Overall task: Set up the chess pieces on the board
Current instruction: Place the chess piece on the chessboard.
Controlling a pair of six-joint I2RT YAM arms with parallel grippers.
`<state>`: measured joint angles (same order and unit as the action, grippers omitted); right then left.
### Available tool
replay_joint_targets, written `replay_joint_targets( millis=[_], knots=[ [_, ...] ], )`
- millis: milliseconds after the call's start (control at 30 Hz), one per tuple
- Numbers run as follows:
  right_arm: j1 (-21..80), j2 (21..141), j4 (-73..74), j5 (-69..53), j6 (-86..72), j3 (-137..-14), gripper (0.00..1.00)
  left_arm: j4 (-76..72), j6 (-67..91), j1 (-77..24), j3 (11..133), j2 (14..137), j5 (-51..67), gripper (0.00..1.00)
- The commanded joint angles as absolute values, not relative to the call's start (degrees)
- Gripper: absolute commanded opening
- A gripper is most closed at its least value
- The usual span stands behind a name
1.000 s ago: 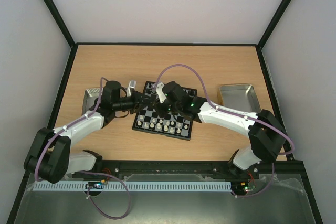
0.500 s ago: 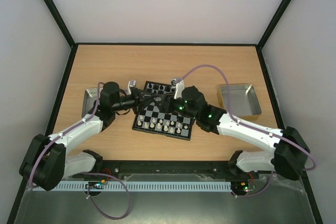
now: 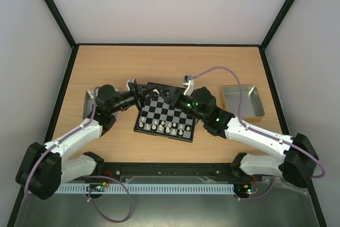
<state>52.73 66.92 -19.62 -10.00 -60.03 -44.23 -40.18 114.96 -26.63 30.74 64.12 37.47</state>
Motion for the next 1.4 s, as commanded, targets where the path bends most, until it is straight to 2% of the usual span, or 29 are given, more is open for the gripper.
replay_joint_targets(
  millis=[0, 200, 733, 1000, 1100, 1233, 1367],
  knots=[
    [52.5, 66.8, -22.1, -12.6, -61.1, -43.9, 0.43, -42.7, 119.0, -26.8, 29.4, 62.6, 35.0, 0.12],
    [52.5, 67.8, -22.0, -14.4, -59.2, -45.2, 0.32, -42.0, 119.0, -26.9, 29.4, 62.5, 34.5, 0.12],
    [52.5, 71.6, -15.0, -11.2, -56.6, -50.2, 0.28, -41.0, 118.4, -27.1, 28.8, 61.6, 34.7, 0.11],
    [52.5, 72.2, -12.8, -11.1, -55.1, -51.5, 0.17, -40.5, 118.0, -27.1, 28.3, 61.2, 34.5, 0.11],
    [52.5, 72.2, -12.8, -12.3, -54.5, -51.5, 0.17, -40.3, 118.0, -27.1, 28.4, 61.3, 34.5, 0.11],
    [52.5, 72.2, -12.7, -14.3, -52.9, -51.4, 0.25, -39.8, 117.8, -27.0, 28.5, 61.3, 34.2, 0.11],
    [52.5, 72.3, -11.6, -15.2, -51.3, -51.5, 0.21, -39.2, 117.5, -27.1, 28.7, 61.4, 34.1, 0.11]
  ],
)
